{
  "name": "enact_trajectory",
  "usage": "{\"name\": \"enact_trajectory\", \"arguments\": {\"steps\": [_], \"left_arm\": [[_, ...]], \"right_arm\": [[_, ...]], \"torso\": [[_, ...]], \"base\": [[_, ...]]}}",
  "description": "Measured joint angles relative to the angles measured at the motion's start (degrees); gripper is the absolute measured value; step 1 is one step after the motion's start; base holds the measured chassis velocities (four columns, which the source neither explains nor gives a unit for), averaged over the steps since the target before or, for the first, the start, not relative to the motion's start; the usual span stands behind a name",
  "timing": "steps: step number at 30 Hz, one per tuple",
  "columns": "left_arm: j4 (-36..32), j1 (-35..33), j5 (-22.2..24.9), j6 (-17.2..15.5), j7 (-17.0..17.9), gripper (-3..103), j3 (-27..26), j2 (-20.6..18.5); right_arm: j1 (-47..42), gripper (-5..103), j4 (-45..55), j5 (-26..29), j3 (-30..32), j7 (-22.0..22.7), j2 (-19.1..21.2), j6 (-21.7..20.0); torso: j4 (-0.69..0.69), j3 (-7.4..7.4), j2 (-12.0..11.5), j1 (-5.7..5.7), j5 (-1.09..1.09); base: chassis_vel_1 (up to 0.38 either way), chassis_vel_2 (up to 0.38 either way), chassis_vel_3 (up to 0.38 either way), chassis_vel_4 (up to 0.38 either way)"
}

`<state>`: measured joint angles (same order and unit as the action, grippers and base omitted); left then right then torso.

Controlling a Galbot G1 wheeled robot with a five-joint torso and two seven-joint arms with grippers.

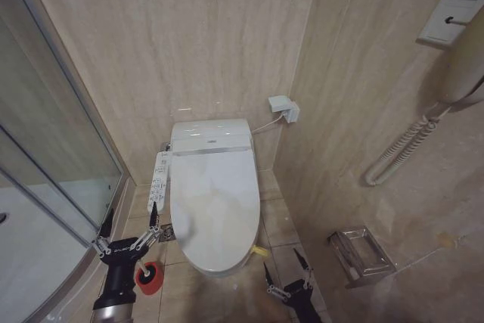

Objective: Open the toilet lid, clean the toilet bowl with a toilet brush, close the toilet lid, and flush.

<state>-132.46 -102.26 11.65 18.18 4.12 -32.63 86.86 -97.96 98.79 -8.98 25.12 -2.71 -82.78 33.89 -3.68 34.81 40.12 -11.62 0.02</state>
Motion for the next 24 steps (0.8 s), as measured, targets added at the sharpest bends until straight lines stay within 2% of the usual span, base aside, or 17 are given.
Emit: {"name": "enact_trajectory", "arguments": {"steps": [8, 24], "left_arm": [[0.31, 0.23, 0.00, -0.03, 0.04, 100, -0.05, -0.03], [1.34, 0.50, 0.43, -0.05, 0.09, 100, -0.64, -1.18]], "right_arm": [[3.68, 100, -7.86, -2.71, -0.52, 0.86, 0.45, 0.54], [12.30, 100, -18.97, -0.30, -0.33, 0.13, -3.29, 1.96]], "torso": [[0.00, 0.00, 0.00, 0.00, 0.00], [0.00, 0.00, 0.00, -0.01, 0.00]], "base": [[0.000, 0.000, 0.000, 0.000], [0.000, 0.000, 0.000, 0.000]]}}
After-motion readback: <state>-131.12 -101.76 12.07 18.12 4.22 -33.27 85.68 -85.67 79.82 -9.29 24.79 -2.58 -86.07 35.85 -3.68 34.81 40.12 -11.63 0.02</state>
